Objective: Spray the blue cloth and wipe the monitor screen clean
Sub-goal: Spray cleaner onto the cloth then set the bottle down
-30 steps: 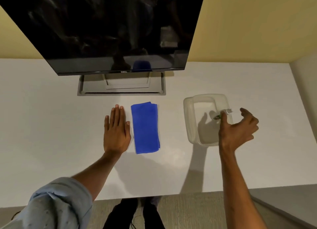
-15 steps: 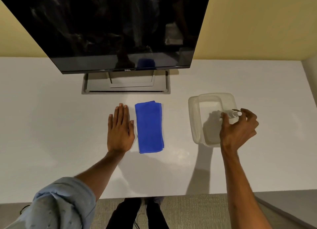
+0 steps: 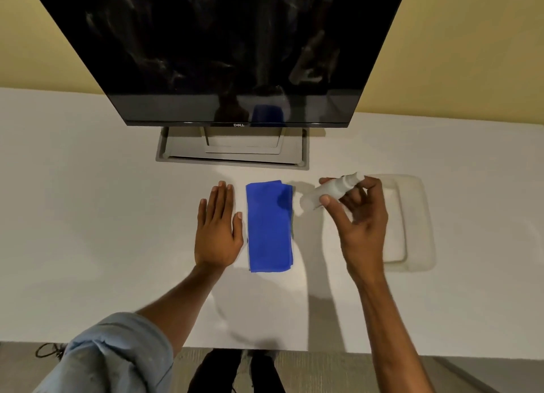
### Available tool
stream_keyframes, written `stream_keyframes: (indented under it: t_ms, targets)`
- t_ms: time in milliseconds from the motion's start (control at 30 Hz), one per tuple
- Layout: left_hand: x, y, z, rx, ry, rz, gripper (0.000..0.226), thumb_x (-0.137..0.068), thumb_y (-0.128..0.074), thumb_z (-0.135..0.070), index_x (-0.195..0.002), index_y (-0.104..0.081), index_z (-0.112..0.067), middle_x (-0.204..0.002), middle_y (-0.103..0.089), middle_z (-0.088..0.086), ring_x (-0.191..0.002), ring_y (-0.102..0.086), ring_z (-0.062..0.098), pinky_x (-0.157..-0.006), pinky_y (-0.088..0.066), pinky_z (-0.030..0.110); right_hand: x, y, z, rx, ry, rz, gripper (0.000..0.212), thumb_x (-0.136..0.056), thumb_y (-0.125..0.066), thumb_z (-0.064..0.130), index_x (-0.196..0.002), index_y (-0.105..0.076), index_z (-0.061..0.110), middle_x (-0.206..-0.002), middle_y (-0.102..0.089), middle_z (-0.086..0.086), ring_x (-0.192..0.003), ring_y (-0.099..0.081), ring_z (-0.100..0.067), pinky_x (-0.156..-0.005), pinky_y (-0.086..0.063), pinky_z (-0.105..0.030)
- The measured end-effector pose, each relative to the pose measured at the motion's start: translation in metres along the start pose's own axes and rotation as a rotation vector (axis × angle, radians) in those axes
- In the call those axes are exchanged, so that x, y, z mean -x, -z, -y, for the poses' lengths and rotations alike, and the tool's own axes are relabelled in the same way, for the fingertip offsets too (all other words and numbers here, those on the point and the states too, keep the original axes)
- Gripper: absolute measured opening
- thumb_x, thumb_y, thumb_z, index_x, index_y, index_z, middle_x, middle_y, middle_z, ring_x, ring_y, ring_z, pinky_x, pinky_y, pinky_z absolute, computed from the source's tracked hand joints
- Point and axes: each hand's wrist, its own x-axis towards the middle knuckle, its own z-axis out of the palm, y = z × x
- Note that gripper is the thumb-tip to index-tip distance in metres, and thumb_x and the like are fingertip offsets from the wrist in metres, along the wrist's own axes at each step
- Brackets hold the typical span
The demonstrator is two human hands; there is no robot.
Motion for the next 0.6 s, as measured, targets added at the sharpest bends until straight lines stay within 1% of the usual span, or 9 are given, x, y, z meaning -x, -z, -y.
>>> stream_keyframes:
  t_ms: [33,100,133,200,267,300,433,500,600]
  targets:
    - [0.000,0.000,0.000,0.005,0.002,0.003,0.070,-0.117,-0.017,-0.049,-0.179,-0.007,-0.016,-0.188,-0.001,0.001,-0.174,-0.006,0.025,-0.141,-0.017,0.052,0.003,-0.011,-0.002,-0.080,-0.061,0.033,0.038,-0.099,-0.078,0.012,-0.128,-0.054,0.016,-0.123,-0.076,-0.017,-0.122,-0.072,-0.038,-0.111,-0.054,-0.062]
    - [-0.001,-0.001,0.001,0.015,-0.001,0.004,0.070,-0.117,-0.013,-0.050,-0.179,-0.006,-0.017,-0.188,-0.001,0.001,-0.174,-0.006,0.024,-0.141,-0.017,0.052,0.007,-0.030,-0.004,-0.207,-0.174,0.066,0.035,-0.102,-0.067,0.016,-0.134,-0.054,0.014,-0.116,-0.078,-0.011,-0.117,-0.074,-0.033,-0.108,-0.059,-0.054]
    - [-0.001,-0.001,0.002,0.018,-0.002,0.005,0.070,-0.117,-0.012,-0.049,-0.179,-0.007,-0.017,-0.188,-0.001,0.001,-0.174,-0.006,0.024,-0.141,-0.017,0.052,0.008,-0.037,-0.005,-0.279,-0.242,0.081,0.034,-0.102,-0.061,0.018,-0.135,-0.054,0.013,-0.111,-0.078,-0.009,-0.112,-0.075,-0.032,-0.103,-0.061,-0.050]
    - [-0.001,-0.001,0.002,0.018,0.001,0.006,0.069,-0.118,-0.017,-0.047,-0.179,-0.007,-0.017,-0.188,-0.001,0.001,-0.174,-0.006,0.024,-0.140,-0.018,0.052,0.011,-0.048,-0.005,-0.457,-0.381,0.127,0.033,-0.098,-0.054,0.020,-0.129,-0.056,0.011,-0.101,-0.074,-0.011,-0.096,-0.075,-0.033,-0.085,-0.064,-0.046]
    - [-0.001,-0.001,0.002,0.012,0.007,0.006,0.069,-0.118,-0.021,-0.045,-0.179,-0.008,-0.017,-0.188,-0.002,0.002,-0.174,-0.007,0.024,-0.140,-0.019,0.052,0.012,-0.052,-0.004,-0.583,-0.469,0.174,0.031,-0.095,-0.049,0.020,-0.121,-0.058,0.006,-0.092,-0.067,-0.015,-0.080,-0.068,-0.031,-0.070,-0.061,-0.042]
    - [-0.001,-0.001,0.002,0.009,0.008,0.008,0.069,-0.118,-0.022,-0.045,-0.179,-0.008,-0.016,-0.188,-0.002,0.002,-0.174,-0.007,0.024,-0.140,-0.019,0.052,0.013,-0.053,-0.003,-0.613,-0.495,0.194,0.030,-0.094,-0.047,0.020,-0.117,-0.058,0.004,-0.089,-0.064,-0.016,-0.075,-0.064,-0.030,-0.067,-0.058,-0.039]
    - [-0.001,-0.002,0.002,0.007,0.016,0.032,0.069,-0.118,-0.018,-0.046,-0.179,-0.005,-0.018,-0.188,0.000,0.002,-0.174,-0.005,0.024,-0.140,-0.018,0.053,0.014,-0.056,-0.006,-0.671,-0.534,0.246,0.033,-0.094,-0.045,0.023,-0.114,-0.056,0.000,-0.088,-0.058,-0.017,-0.069,-0.057,-0.027,-0.062,-0.051,-0.037]
    - [-0.001,-0.002,0.002,0.009,0.019,0.034,0.069,-0.117,-0.017,-0.046,-0.179,-0.006,-0.018,-0.188,-0.001,0.003,-0.174,-0.006,0.024,-0.140,-0.018,0.053,0.013,-0.058,-0.010,-0.670,-0.554,0.262,0.036,-0.101,-0.044,0.033,-0.105,-0.063,0.003,-0.084,-0.063,-0.013,-0.067,-0.059,-0.024,-0.062,-0.052,-0.035]
    - [-0.001,-0.003,0.002,0.014,0.019,0.024,0.068,-0.118,-0.021,-0.045,-0.179,-0.008,-0.017,-0.187,-0.002,0.003,-0.174,-0.007,0.024,-0.140,-0.018,0.052,0.010,-0.061,-0.015,-0.644,-0.609,0.276,0.056,-0.111,-0.037,0.052,-0.088,-0.072,0.016,-0.075,-0.066,-0.006,-0.062,-0.062,-0.017,-0.059,-0.052,-0.031]
